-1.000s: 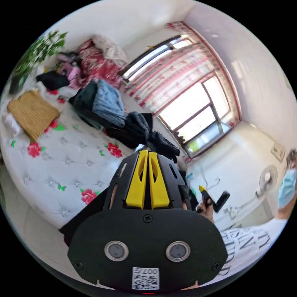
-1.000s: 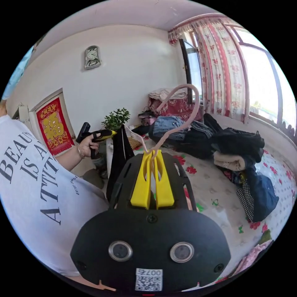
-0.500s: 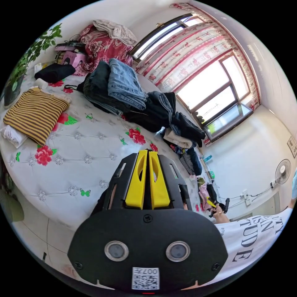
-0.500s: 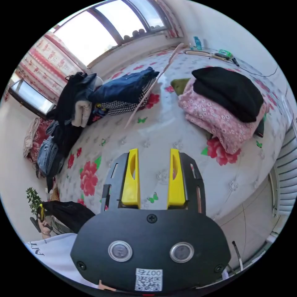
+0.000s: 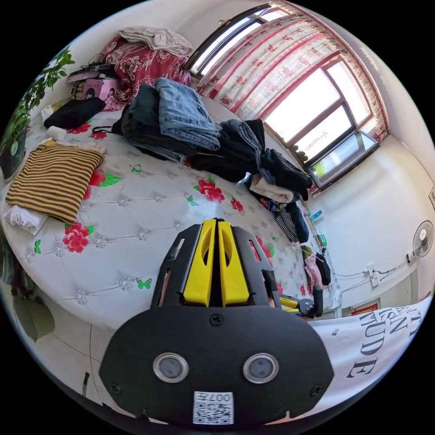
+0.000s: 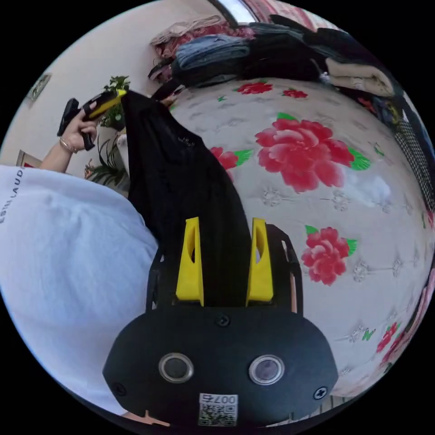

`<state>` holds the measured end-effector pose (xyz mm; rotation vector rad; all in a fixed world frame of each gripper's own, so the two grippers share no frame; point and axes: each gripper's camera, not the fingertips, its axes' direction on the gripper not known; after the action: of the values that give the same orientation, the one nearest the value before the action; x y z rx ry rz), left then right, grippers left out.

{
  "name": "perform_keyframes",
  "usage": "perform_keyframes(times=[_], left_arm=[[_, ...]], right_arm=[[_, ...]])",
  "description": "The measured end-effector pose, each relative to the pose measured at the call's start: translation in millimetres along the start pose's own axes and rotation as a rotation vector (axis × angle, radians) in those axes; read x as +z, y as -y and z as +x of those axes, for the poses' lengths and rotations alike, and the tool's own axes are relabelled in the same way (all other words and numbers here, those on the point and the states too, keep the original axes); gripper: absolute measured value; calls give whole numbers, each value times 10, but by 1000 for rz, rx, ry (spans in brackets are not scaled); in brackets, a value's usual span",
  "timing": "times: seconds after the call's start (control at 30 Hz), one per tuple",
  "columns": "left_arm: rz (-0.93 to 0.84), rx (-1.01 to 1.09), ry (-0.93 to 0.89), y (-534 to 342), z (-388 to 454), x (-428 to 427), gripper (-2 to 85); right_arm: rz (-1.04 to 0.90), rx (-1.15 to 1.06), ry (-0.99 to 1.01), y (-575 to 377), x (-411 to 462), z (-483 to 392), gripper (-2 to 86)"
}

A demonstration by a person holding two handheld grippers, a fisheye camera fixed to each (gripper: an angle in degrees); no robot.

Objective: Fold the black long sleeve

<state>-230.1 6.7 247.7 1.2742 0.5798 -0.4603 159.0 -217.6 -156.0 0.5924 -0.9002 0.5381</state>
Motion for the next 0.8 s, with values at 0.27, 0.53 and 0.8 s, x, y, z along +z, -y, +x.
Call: perform_keyframes(times=[0.27,0.53,0.8], left_arm=[[-61,52,6,516,-333,155,-9],[35,282,21,2058,114,785,-6],[-148,246,131,1618,-409,1384,74]], right_arm=[[40,49,-290,-102,-429,-37,4],[433,135,-560,456,-2299,412,8],[262,397,-522,-70,-1900,696,56]])
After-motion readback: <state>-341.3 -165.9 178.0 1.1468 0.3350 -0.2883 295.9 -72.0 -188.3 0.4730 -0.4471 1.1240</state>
